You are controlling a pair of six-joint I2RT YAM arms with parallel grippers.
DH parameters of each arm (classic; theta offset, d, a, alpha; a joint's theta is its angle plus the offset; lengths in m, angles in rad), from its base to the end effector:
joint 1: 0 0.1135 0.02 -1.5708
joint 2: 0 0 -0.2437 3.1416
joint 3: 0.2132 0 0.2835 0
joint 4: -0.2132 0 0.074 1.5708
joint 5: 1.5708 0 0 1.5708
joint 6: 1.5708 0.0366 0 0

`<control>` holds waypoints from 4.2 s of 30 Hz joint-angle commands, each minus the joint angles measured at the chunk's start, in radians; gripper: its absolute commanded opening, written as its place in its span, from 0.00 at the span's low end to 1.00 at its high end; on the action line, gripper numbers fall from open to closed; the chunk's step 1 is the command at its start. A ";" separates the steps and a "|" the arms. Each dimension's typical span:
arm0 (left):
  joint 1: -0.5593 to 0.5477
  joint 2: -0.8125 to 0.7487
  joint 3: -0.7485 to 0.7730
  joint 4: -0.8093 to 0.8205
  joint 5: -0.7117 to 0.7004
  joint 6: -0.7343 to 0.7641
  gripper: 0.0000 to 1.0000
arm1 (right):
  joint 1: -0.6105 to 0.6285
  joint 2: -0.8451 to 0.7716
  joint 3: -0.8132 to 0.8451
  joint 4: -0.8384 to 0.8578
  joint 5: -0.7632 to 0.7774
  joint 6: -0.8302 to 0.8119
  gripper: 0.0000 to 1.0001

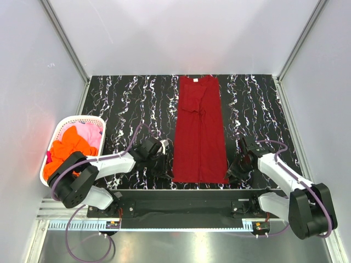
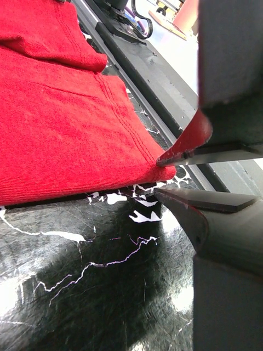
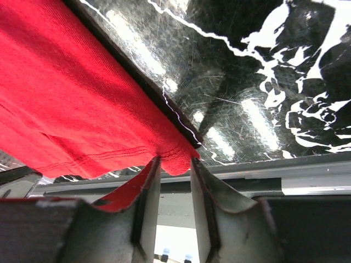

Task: Fold and stack the t-shirts
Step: Fold the tshirt

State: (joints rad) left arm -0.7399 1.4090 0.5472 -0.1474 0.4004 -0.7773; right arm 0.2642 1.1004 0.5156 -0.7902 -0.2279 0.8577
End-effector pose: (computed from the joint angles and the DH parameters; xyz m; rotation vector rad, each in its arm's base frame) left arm 0.1854 -0.1885 0.0916 0.1131 2.8432 -0.9820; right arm 0.1861 0.0589 0.1202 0.8629 2.9396 0.4569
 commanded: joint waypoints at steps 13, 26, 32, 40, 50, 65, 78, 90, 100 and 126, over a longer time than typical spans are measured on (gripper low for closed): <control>-0.024 -0.015 0.005 0.048 -0.014 -0.023 0.26 | 0.090 0.114 0.077 -0.017 0.099 0.060 0.39; -0.024 -0.097 0.026 -0.032 -0.054 -0.004 0.41 | 0.119 0.167 0.106 -0.030 0.147 0.069 0.38; -0.026 -0.079 0.028 -0.034 -0.060 0.009 0.42 | 0.124 0.197 0.124 -0.040 0.148 0.053 0.39; -0.026 -0.067 0.040 -0.034 -0.049 0.016 0.42 | 0.124 0.177 0.179 -0.090 0.154 0.034 0.43; -0.136 -0.055 0.207 -0.027 -0.100 -0.010 0.32 | 0.113 0.159 0.314 -0.141 0.167 -0.042 0.42; -0.322 0.320 0.448 0.039 -0.144 -0.111 0.37 | -0.003 0.039 0.317 -0.165 0.137 -0.195 0.44; -0.339 0.311 0.453 0.008 -0.181 -0.132 0.01 | -0.002 0.016 0.290 -0.153 0.108 -0.200 0.44; -0.361 0.360 0.416 0.011 -0.167 -0.186 0.00 | -0.002 0.019 0.170 -0.106 0.021 -0.123 0.33; -0.377 0.366 0.396 0.005 -0.186 -0.194 0.00 | -0.002 0.058 0.110 -0.006 -0.022 -0.086 0.23; -0.381 0.256 0.447 -0.078 -0.179 -0.151 0.30 | 0.009 0.197 0.129 -0.010 0.064 -0.118 0.05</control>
State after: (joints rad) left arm -1.1175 1.7443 0.9470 -0.2016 0.2237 -0.9611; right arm 0.2665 1.2903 0.6041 -0.7834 -0.1921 0.7483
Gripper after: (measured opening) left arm 0.291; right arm 0.061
